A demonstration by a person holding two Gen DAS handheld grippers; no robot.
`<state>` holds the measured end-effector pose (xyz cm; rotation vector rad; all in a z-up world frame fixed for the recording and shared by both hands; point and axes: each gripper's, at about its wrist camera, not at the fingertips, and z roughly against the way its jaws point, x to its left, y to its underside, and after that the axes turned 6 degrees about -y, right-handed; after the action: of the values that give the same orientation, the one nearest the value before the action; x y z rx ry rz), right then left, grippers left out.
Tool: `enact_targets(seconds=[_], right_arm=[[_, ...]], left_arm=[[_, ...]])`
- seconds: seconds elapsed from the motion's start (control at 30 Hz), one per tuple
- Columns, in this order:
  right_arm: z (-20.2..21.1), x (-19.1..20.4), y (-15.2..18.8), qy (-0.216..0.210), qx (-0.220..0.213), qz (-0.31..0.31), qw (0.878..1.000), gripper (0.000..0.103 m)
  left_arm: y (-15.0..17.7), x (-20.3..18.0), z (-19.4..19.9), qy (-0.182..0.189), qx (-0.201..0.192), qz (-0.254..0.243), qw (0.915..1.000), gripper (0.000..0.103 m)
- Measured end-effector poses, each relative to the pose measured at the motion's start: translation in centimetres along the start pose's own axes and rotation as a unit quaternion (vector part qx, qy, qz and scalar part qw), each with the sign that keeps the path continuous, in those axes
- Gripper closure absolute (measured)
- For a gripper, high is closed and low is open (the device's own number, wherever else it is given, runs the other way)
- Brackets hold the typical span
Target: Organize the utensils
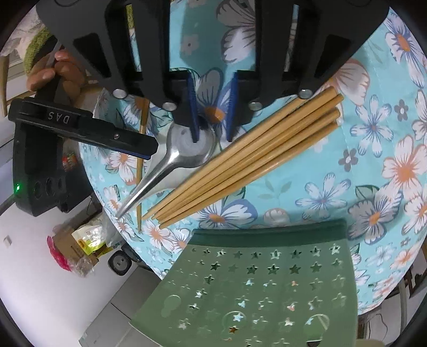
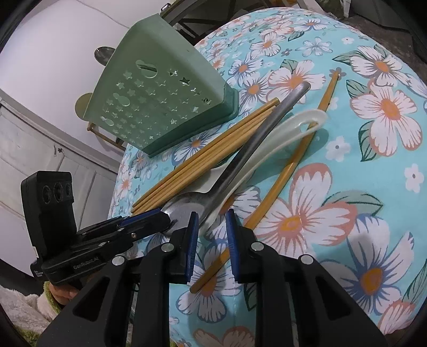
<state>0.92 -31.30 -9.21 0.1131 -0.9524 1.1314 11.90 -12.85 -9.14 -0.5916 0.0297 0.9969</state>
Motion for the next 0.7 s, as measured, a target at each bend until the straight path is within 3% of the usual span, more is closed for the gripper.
enact_targets(seconds=[0.33, 0.7], right_arm=[[0.7, -0.9, 0.3, 0.001, -0.003, -0.009, 1.0, 0.088], [0.1, -0.4, -0.4, 0.007, 0.004, -0.019, 1.0, 0.088]], left_arm=[[-0.1, -0.9, 1.8, -0.028, -0.027, -0.03, 0.9988, 0.1], [-0.2, 1.3, 4.9, -0.047, -0.065, -0.003, 0.9968, 0.103]])
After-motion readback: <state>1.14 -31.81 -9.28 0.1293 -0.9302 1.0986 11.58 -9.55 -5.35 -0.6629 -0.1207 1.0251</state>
